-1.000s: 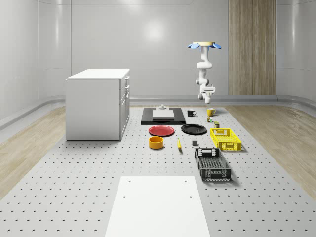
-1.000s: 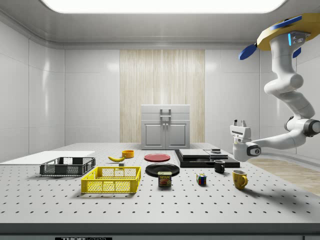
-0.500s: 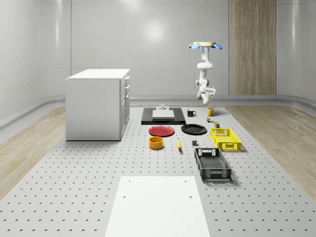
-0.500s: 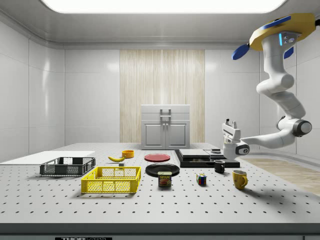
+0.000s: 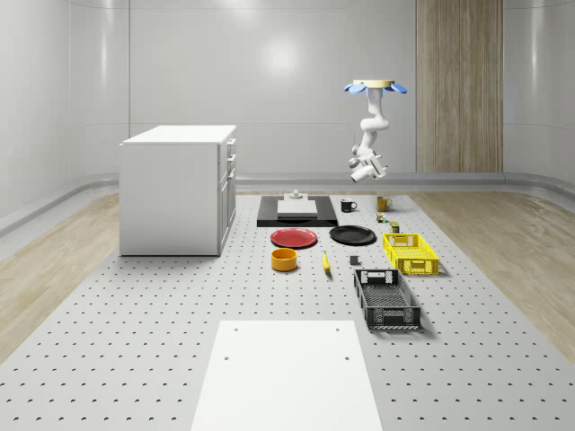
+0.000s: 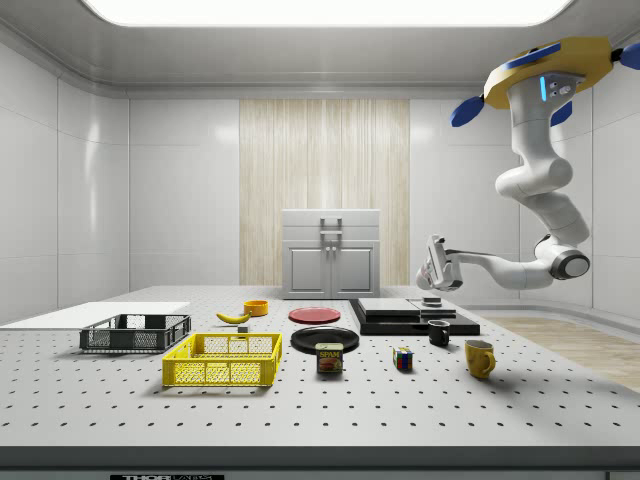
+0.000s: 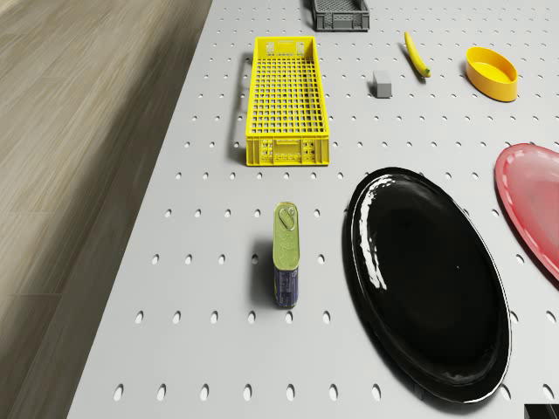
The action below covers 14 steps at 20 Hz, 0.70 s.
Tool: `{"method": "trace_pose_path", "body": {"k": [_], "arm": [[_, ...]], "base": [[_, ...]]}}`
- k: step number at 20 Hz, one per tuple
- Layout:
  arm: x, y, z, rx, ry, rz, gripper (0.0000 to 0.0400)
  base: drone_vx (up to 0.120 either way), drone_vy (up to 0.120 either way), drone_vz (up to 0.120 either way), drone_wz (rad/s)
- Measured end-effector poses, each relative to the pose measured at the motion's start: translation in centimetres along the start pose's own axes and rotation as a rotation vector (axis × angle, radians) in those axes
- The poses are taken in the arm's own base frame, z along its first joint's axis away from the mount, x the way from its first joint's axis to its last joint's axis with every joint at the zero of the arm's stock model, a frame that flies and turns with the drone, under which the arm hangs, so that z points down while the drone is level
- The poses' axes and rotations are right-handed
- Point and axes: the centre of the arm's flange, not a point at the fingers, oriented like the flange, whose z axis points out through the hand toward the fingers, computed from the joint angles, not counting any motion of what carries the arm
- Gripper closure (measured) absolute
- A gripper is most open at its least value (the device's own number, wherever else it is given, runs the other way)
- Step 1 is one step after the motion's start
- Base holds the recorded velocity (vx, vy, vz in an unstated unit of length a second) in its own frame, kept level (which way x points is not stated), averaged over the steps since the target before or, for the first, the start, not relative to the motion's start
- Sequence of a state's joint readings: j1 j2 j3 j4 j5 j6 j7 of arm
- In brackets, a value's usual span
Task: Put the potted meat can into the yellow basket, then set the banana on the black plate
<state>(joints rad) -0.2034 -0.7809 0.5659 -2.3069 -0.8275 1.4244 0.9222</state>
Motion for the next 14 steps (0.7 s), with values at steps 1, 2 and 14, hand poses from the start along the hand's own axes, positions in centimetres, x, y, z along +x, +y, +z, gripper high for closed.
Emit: {"method": "trace_pose_path", "body": {"k": [1,2,14], "arm": [[-1.2,-1.2,0.2,-0.118,0.118,-0.004,0.0],[-2.4,-2.3,0.6,-0.24,0.239,-0.007,0.0],[-7.2,-6.8,11.1,-1.19,1.189,-0.042,0.0]], "base": [[0.12,0.0,-0.12,0.0],[0.12,0.0,-0.12,0.0],[0.12,0.0,-0.12,0.0]]}}
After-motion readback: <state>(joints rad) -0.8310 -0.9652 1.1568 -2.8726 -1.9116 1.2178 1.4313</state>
